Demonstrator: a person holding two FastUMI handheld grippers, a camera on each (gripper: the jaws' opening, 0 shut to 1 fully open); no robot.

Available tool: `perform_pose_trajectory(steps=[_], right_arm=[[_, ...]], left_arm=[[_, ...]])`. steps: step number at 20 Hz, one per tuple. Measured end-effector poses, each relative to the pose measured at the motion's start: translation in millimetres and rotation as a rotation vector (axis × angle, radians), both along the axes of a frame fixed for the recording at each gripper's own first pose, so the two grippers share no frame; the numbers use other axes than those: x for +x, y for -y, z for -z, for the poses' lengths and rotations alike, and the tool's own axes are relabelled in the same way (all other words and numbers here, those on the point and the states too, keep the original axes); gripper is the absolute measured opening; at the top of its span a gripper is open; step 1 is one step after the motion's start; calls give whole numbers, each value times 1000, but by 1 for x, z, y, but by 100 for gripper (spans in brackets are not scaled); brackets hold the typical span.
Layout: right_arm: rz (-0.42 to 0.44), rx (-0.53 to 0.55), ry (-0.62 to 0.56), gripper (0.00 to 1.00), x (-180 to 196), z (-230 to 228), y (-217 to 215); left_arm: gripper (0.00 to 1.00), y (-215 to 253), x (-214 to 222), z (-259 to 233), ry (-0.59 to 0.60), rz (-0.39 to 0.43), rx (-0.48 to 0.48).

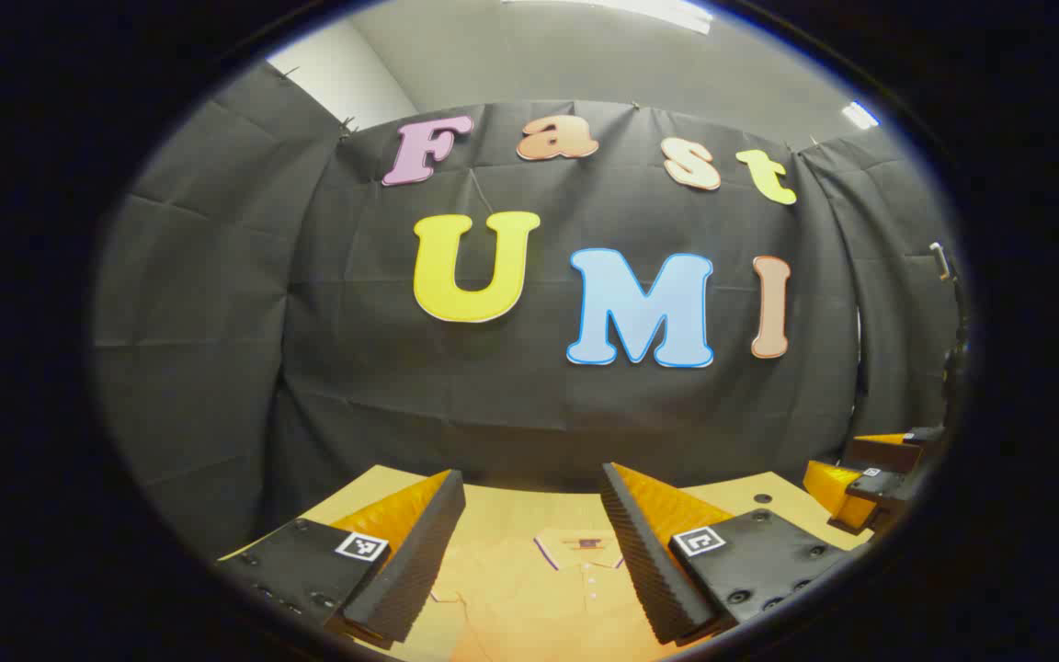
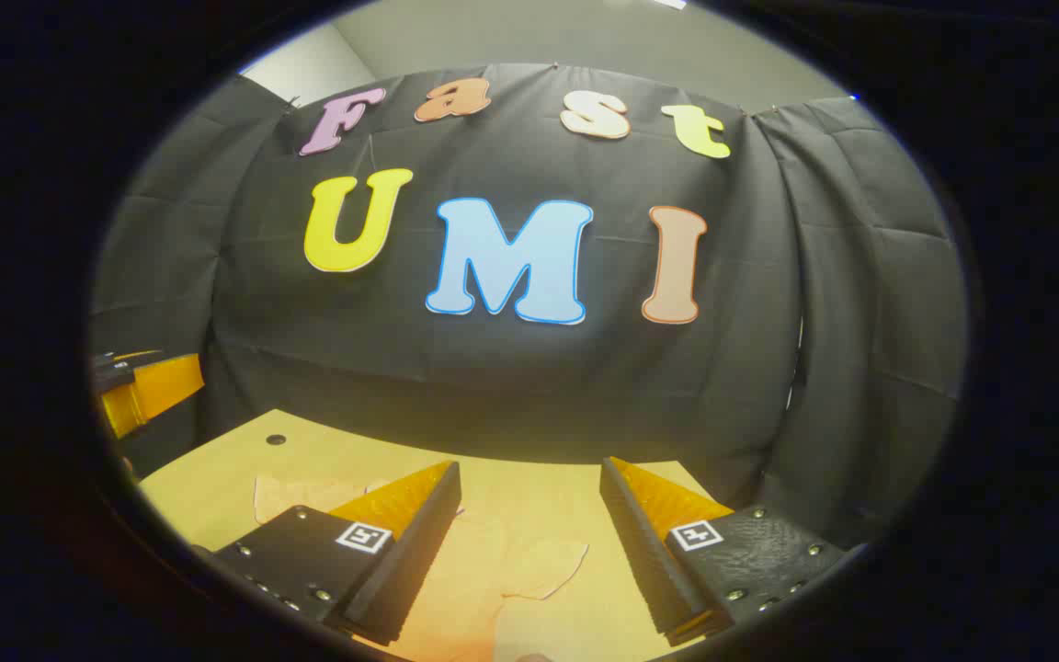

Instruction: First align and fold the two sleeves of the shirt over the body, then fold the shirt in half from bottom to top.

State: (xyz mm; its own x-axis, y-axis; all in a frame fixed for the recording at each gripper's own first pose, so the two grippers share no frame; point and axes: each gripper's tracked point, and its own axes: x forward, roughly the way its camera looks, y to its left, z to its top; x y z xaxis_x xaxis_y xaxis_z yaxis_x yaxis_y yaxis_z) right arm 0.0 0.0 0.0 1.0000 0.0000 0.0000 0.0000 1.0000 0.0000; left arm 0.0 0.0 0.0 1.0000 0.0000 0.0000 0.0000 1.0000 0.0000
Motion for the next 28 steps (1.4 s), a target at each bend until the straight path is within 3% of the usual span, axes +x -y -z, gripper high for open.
perform_pose_trajectory(steps=[19, 28], right_arm=[[7, 10, -24, 94, 18, 9, 8], [32, 17, -178, 95, 70, 71, 26]], left_arm=[[96, -4, 2, 3, -3, -32, -11], [97, -13, 12, 20, -34, -78, -13]])
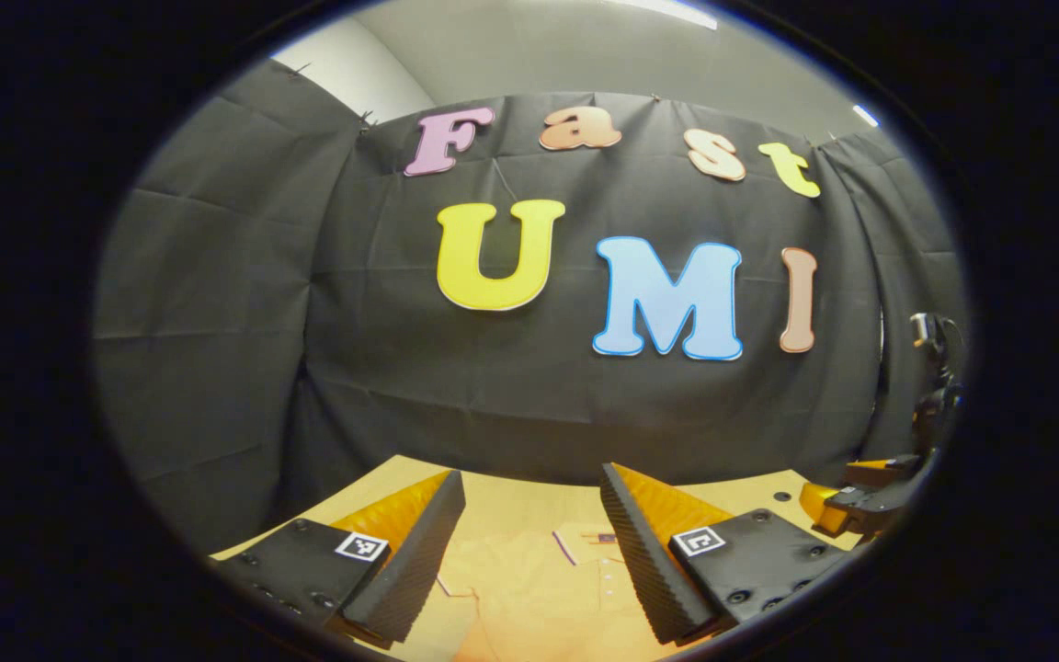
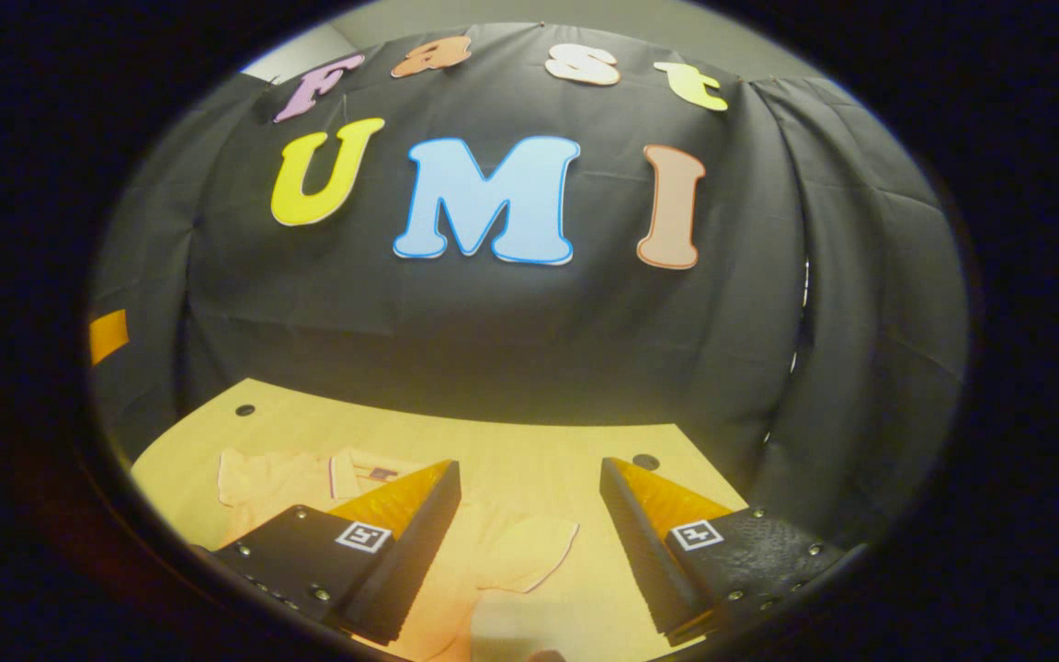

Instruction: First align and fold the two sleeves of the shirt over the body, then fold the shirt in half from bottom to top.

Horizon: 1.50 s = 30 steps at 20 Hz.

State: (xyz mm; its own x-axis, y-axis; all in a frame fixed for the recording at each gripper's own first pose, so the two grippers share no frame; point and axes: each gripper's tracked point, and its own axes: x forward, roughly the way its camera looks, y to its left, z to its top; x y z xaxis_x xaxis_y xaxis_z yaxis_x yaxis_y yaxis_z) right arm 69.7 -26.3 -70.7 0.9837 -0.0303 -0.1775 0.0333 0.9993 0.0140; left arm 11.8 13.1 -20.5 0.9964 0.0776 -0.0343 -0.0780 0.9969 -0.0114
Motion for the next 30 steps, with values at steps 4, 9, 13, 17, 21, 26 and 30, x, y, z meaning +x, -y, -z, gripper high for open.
perform_pose_trajectory(steps=[4, 9, 13, 17, 21, 26, 30], right_arm=[[6, 25, -96, 95, 27, 36, 6], [11, 17, -205, 95, 55, 78, 14], [3, 58, -296, 95, 74, 112, 17], [0, 112, -419, 95, 88, 155, 12], [30, 107, -485, 95, 100, 183, 18], [71, 108, -518, 95, 109, 202, 28], [66, 112, -537, 94, 112, 211, 29]], left_arm=[[97, 5, 12, 11, -28, 14, 0], [97, 8, 22, 20, -50, 35, 5], [97, 2, 16, 27, -69, 32, -1], [96, -14, 3, 25, -70, -4, 10], [97, -24, -6, 31, -87, -27, 19], [97, -30, -15, 35, -97, -43, 4], [97, -33, -22, 36, -101, -56, 10]])
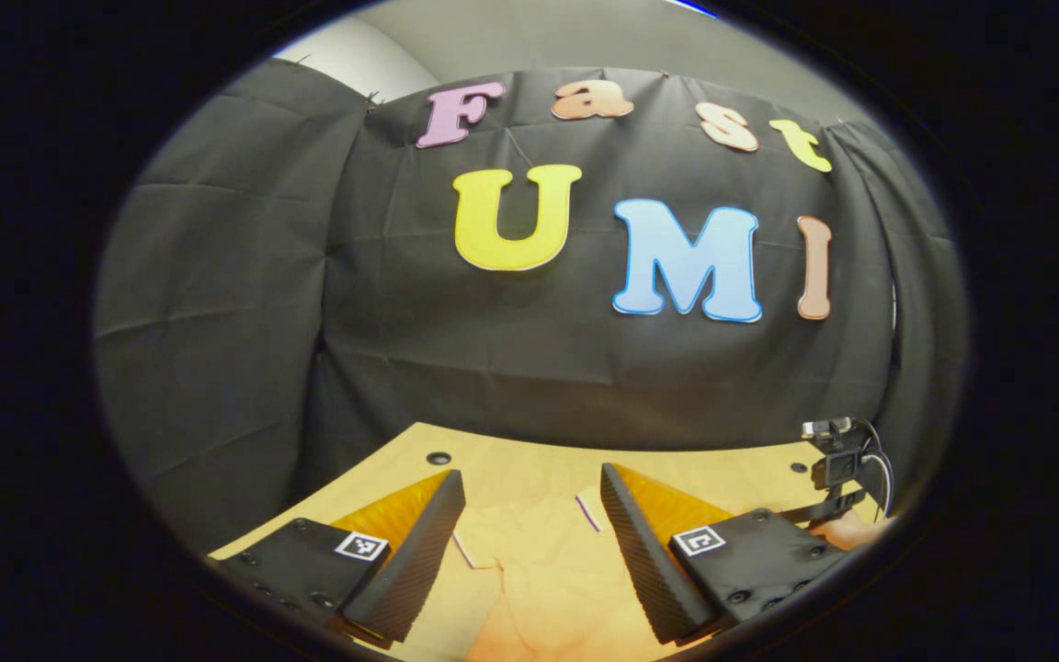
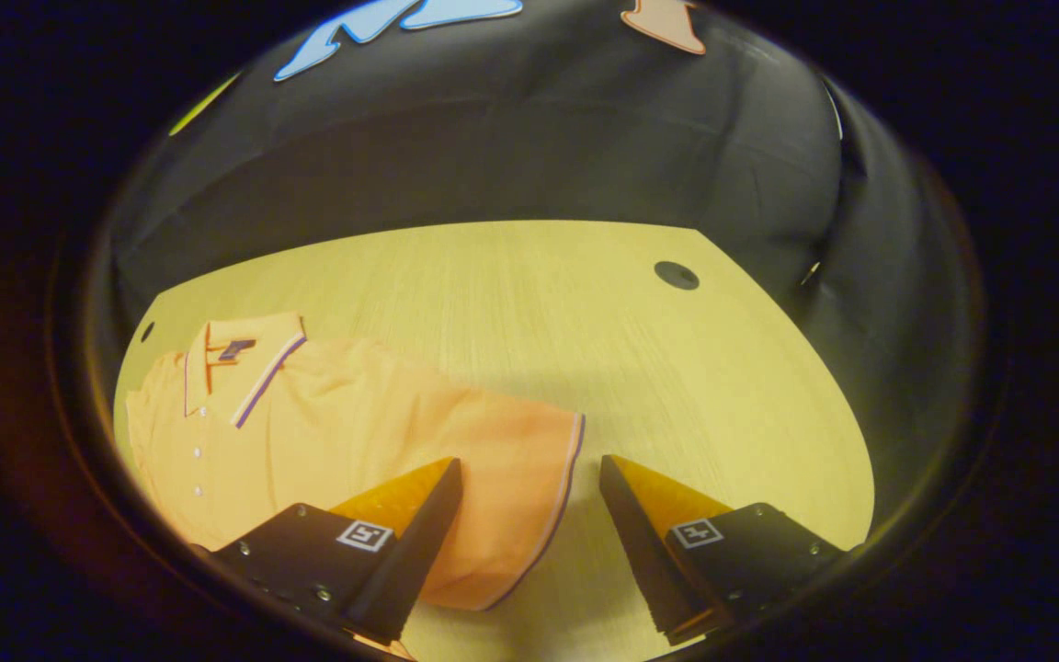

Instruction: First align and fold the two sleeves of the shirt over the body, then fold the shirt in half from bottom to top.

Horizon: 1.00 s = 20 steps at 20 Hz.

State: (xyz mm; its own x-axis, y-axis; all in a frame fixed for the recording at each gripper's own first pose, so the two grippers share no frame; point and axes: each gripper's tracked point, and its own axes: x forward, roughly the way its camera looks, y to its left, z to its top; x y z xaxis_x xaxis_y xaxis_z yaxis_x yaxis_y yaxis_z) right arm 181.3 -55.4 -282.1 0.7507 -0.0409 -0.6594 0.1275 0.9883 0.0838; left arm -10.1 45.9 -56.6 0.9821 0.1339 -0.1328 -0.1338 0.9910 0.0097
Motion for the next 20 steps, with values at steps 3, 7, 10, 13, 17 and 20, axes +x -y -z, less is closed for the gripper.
perform_pose_trajectory(steps=[3, 7, 10, 13, 17, 20], right_arm=[[8, 33, -8, 70, -1, 1, -5], [56, 101, -28, 25, -1, 1, -7], [65, 109, -18, 18, -2, -5, -7], [49, 99, -9, 3, -1, -6, -9], [-10, 22, 96, 3, -3, -47, -19], [-83, 0, 141, 2, -7, -70, -43]], left_arm=[[97, -4, -6, -1, 5, -12, 2], [97, -5, -13, -3, 9, -21, 4], [97, -7, -20, -4, 14, -27, 2], [97, -8, -25, -3, 17, -33, -2], [97, -12, -31, -5, 26, -43, -10], [97, -13, -32, -5, 31, -46, -18]])
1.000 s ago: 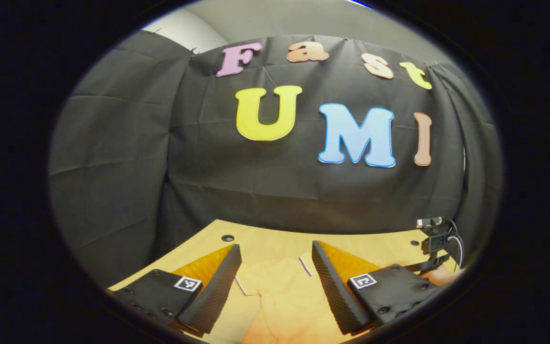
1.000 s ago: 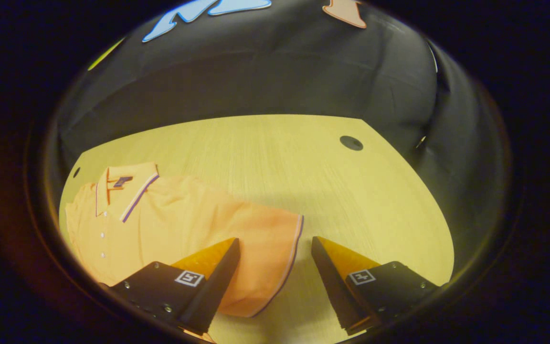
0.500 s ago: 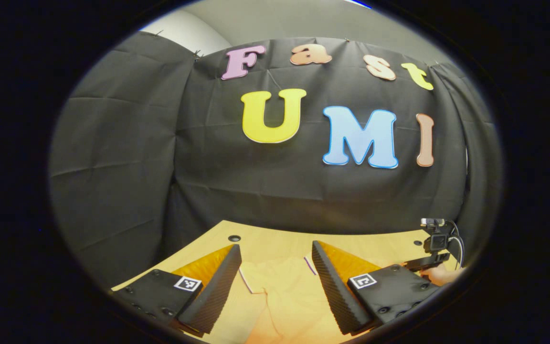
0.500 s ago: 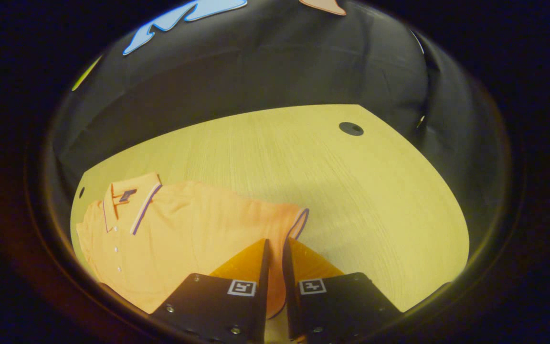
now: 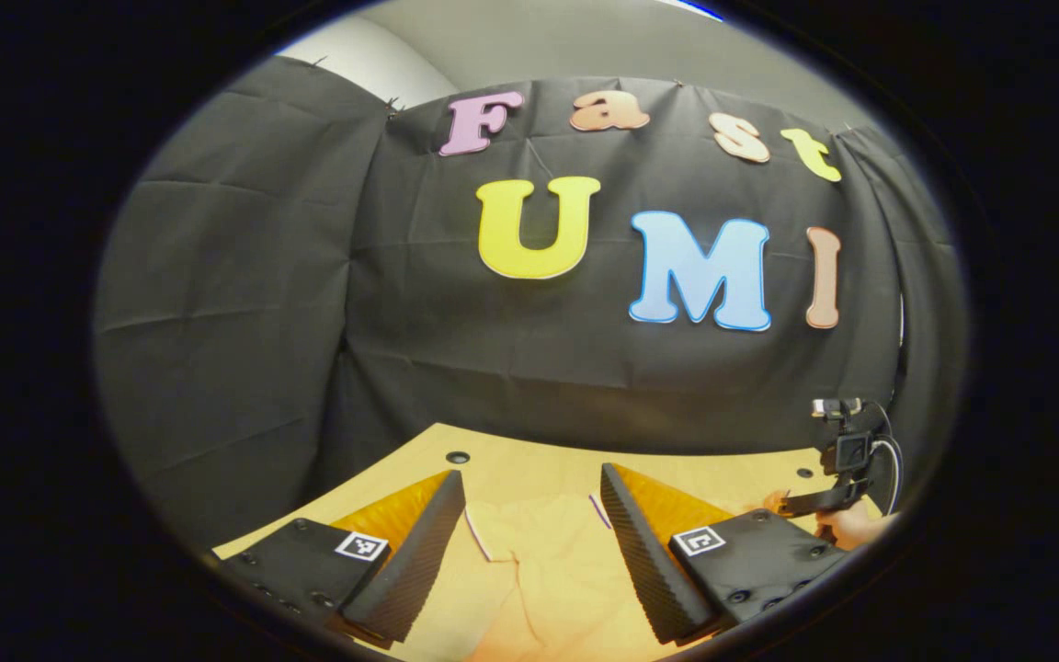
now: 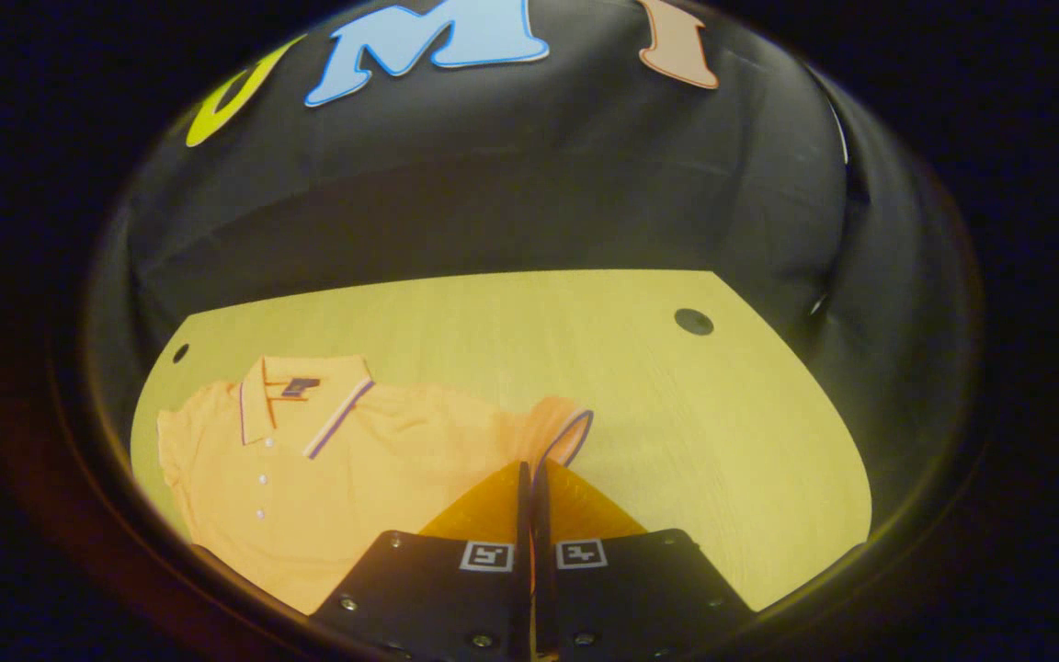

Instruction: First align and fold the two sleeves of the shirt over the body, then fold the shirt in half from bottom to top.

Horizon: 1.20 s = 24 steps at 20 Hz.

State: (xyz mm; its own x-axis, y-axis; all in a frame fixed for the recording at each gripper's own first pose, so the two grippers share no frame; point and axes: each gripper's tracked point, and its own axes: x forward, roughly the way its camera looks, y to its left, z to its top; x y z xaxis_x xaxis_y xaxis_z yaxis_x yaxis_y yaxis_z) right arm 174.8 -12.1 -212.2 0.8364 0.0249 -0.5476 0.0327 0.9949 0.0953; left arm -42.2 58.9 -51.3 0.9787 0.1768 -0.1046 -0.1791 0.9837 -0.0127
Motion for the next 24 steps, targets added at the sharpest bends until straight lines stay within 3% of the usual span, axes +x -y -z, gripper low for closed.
perform_pose_trajectory(steps=[2, 9, 10, 12, 19, 20, 21, 22, 23, 24], right_arm=[[-58, -12, 16, 6, -3, -8, -21], [-224, -60, 6, 2, -14, -2, -86], [-238, -59, 1, 6, -15, 0, -93], [-250, -65, -27, 2, -16, 11, -101], [-240, -67, -72, 8, -29, 18, -109], [-236, -53, -68, 17, -33, 15, -111], [-224, -51, -64, 42, -37, 12, -110], [-211, -51, -59, 45, -40, 9, -109], [-205, -41, -54, 53, -45, 4, -111], [-197, -27, -44, 68, -49, -2, -115]], left_arm=[[97, -2, -2, 1, 5, -2, -3], [97, -24, 4, 12, -3, -14, 1], [97, -29, 5, 15, -6, -12, 0], [97, -37, 10, 22, -17, -3, -9], [98, -70, 47, 49, -45, 40, -27], [98, -73, 55, 52, -49, 50, -17], [98, -76, 63, 56, -55, 63, -12], [97, -78, 69, 60, -61, 76, -9], [97, -80, 77, 64, -66, 89, -9], [98, -81, 84, 69, -73, 103, -11]])
